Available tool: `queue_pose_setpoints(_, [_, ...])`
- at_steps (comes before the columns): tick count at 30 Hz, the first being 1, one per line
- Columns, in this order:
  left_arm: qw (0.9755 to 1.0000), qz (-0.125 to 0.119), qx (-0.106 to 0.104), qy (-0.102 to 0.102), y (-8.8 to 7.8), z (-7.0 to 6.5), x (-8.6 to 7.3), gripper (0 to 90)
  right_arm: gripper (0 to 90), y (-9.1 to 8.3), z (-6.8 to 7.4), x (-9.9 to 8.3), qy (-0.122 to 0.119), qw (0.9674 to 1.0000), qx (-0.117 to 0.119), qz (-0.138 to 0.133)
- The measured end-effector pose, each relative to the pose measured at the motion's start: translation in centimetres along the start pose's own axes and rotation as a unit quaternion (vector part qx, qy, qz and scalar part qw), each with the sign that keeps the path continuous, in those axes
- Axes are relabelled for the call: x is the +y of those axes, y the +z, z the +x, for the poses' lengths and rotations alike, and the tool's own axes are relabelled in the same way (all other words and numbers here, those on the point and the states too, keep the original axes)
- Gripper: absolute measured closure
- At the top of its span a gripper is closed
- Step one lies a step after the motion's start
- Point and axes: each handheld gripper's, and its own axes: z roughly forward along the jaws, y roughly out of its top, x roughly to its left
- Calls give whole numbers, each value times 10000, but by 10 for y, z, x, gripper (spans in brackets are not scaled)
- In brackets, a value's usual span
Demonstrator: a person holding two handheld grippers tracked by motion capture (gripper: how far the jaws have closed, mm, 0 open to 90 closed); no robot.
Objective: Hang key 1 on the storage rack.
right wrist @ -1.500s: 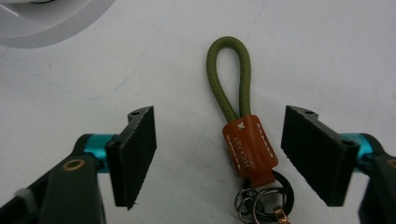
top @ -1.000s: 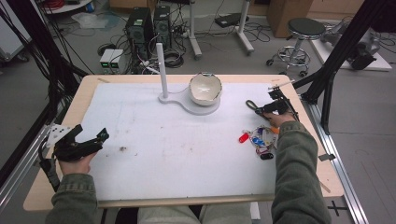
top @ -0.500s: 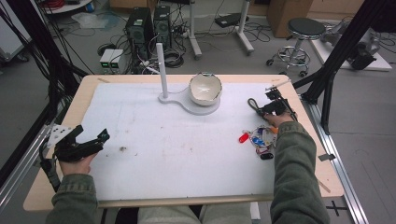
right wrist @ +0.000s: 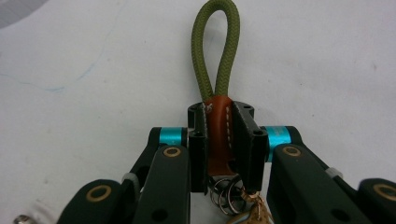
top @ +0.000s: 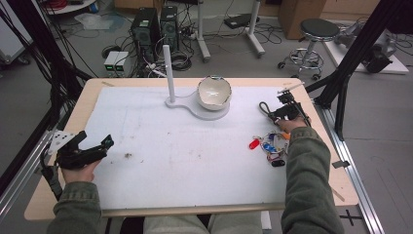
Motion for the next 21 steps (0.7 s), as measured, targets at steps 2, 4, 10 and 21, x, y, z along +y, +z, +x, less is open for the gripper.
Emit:
queue_pose_setpoints(2, [10000, -1, -15, -6, 0, 0, 0, 20, 773, -4, 1, 0, 44, 10000, 19, -35])
queue_pose_setpoints(4, [10000, -5, -17, -9, 0, 0, 0, 20, 773, -9, 1, 0, 64, 9999, 65, -47])
queue_pose_setpoints(10, [10000, -9, -8, 36, 0, 1, 0, 20, 773, -19, 4, 0, 112, 9997, 100, -166])
queue_pose_setpoints(21, [9999, -75, -75, -36, 3, 3, 0, 20, 772, -41, 27, 8, 17, 9994, 184, -296])
